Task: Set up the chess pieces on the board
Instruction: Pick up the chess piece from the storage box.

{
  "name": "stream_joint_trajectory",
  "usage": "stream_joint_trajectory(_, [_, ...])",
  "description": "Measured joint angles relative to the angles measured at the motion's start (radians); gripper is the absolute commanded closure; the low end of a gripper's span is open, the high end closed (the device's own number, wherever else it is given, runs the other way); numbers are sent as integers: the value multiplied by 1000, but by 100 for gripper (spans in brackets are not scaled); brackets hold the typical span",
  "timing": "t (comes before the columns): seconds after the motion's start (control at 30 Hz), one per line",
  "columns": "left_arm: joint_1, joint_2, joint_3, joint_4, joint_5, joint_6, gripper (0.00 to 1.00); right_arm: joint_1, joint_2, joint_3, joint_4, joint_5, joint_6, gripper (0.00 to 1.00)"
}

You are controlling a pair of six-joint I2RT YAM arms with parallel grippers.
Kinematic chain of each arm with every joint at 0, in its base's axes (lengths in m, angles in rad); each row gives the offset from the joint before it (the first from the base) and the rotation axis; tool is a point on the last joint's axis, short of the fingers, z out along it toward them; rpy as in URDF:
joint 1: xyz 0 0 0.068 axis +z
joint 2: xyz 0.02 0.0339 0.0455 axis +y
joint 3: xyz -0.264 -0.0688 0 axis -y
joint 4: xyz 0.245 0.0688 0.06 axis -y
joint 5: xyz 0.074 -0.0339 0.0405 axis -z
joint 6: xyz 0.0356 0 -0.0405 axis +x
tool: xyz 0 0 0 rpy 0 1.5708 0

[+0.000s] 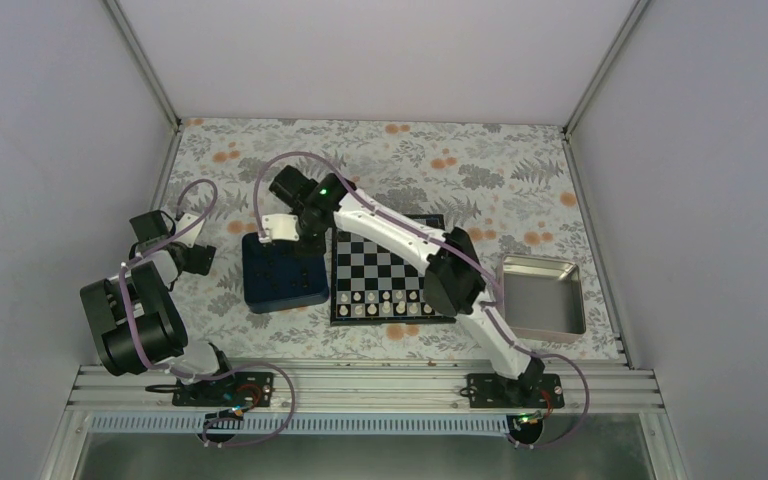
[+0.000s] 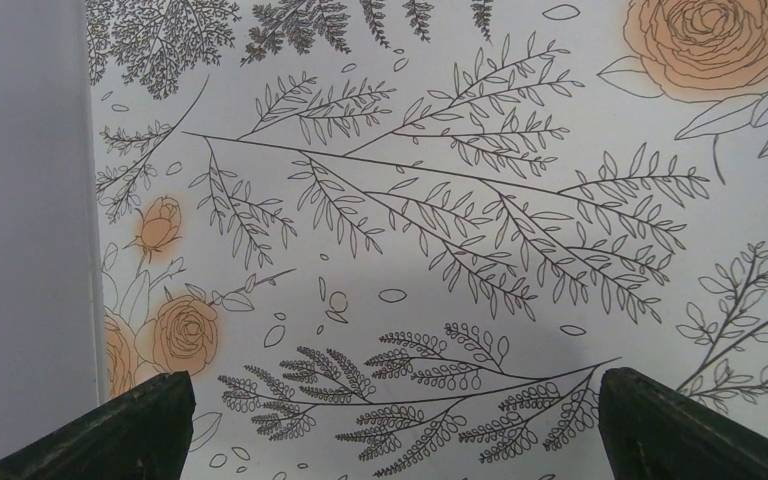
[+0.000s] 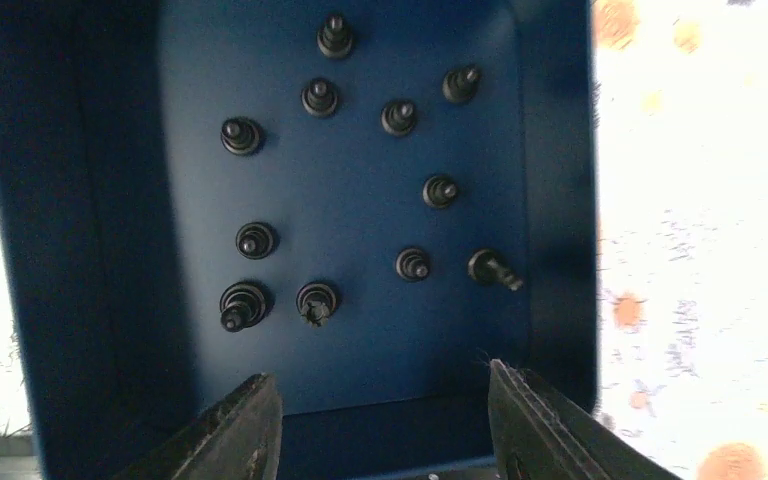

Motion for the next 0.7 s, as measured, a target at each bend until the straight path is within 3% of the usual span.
stream_joint_trajectory(0.23, [0,0,-1,2,0,2,0,0,70,-12,2,3,12,53])
stream_joint_trajectory(0.7, [0,0,-8,2,0,10,0,0,104,-18,0,-12,12,55])
